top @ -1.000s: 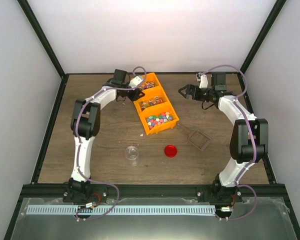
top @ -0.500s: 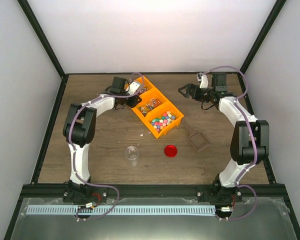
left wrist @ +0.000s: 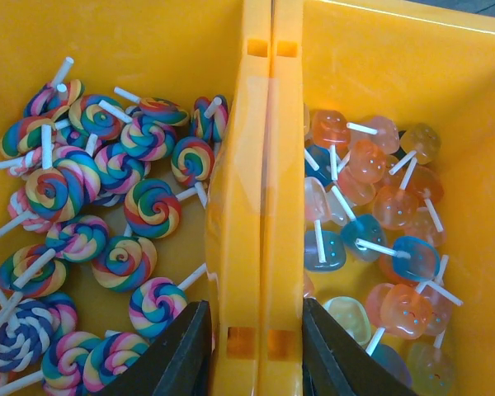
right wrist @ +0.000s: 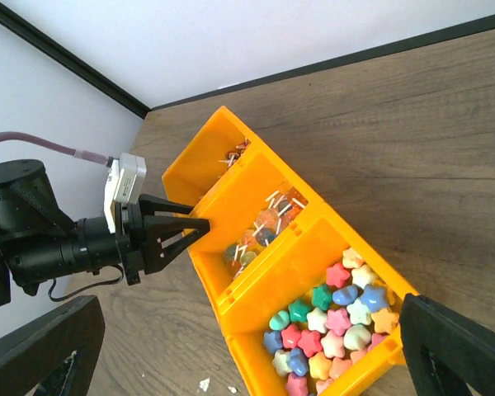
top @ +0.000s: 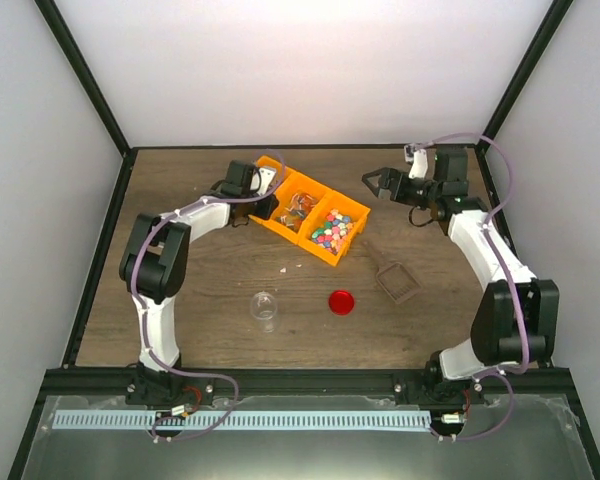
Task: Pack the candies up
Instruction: Adjust the storage box at the center of the board.
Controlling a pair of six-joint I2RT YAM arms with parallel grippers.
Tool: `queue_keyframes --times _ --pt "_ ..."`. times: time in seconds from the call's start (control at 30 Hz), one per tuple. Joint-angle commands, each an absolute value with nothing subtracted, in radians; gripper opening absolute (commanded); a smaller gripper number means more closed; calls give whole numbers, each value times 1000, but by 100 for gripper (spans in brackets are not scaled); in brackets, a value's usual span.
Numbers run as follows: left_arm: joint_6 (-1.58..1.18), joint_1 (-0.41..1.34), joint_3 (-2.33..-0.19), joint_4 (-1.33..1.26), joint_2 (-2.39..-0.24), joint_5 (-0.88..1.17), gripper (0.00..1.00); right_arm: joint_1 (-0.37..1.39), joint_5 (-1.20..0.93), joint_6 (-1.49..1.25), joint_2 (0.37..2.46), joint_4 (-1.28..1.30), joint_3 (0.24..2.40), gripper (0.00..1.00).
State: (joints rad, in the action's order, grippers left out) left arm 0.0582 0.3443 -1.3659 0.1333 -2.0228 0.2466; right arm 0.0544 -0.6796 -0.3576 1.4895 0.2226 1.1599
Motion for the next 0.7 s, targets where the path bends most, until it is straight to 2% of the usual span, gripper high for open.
queue_keyframes --times 0.0,0.67 --pt "2 383 -1357 126 -1974 172 29 58 -655 -357 1427 216 1099 100" --pt "-175 443 -1320 152 -1878 -110 30 59 -718 -364 1414 177 1049 100"
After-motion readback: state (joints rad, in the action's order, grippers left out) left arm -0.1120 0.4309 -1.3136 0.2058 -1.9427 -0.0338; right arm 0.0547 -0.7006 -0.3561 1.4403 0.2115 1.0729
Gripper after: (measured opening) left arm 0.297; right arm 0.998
